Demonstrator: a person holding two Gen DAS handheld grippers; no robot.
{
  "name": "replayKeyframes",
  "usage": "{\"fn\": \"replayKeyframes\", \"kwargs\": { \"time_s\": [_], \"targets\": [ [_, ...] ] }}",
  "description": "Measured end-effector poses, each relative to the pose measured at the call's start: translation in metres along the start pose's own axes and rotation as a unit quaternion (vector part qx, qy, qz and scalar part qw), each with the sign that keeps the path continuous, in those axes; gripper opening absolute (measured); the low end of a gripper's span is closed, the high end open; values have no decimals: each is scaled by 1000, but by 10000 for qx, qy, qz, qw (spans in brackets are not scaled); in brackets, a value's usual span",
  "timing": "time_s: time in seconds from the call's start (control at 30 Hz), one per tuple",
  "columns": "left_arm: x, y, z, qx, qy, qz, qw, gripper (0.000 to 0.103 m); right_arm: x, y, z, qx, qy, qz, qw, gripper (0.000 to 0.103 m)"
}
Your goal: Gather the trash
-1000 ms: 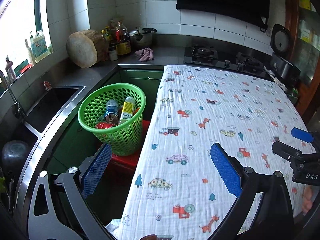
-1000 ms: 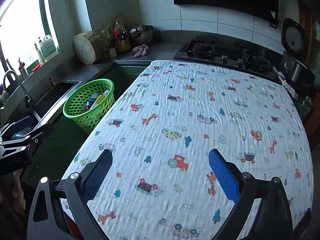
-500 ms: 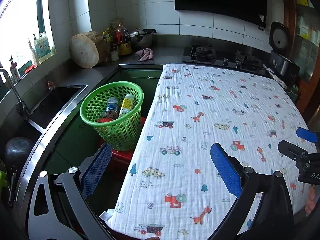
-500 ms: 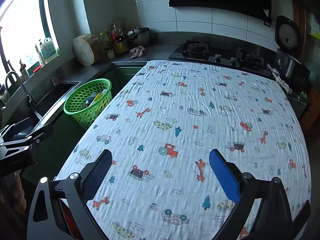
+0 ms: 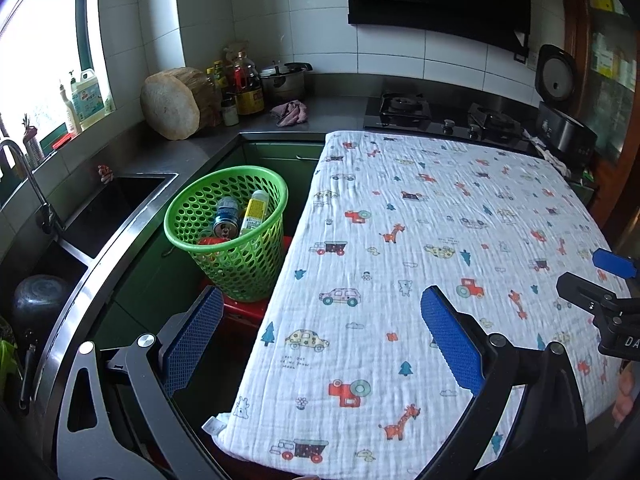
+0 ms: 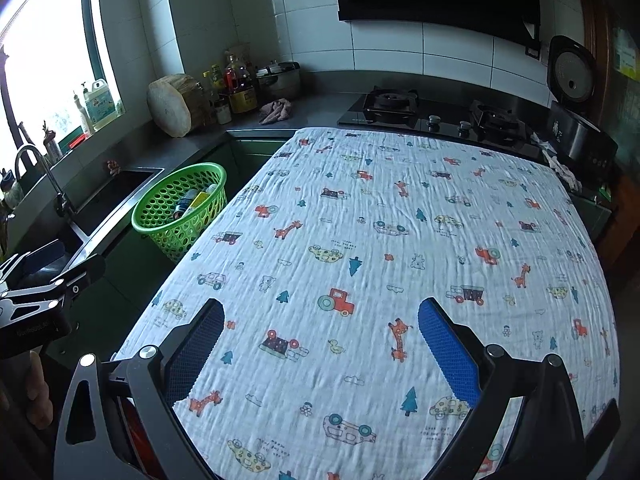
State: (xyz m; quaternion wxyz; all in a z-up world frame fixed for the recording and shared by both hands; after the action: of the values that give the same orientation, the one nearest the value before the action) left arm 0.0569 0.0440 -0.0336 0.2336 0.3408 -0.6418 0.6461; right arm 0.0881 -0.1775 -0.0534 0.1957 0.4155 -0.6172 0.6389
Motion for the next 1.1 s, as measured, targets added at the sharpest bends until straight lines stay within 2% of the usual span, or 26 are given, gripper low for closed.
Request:
{"fn": "replayKeyframes", "kwargs": {
  "time_s": [0.63, 1.1],
  "targets": [
    [7, 1, -3, 25, -7, 56, 10000, 98, 18, 3, 8, -171, 267, 217, 9993, 95],
    [16, 0, -8, 76, -109, 235, 9996, 98, 28, 3, 3, -170, 255, 347, 9989, 96]
  ]
}}
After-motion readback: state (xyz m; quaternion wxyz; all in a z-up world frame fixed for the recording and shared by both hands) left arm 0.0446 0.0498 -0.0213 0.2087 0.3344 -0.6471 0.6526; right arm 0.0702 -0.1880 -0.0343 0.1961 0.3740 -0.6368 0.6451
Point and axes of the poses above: each gripper's, at about its wrist camera, not at the fingertips, and x roughly against the way its jaws point, z to its right, y to its underside, the point moved 5 cm from there along -x, roughly the way its jaws point, and after that the axes turned 6 degrees about -z, right-handed, at the moved point
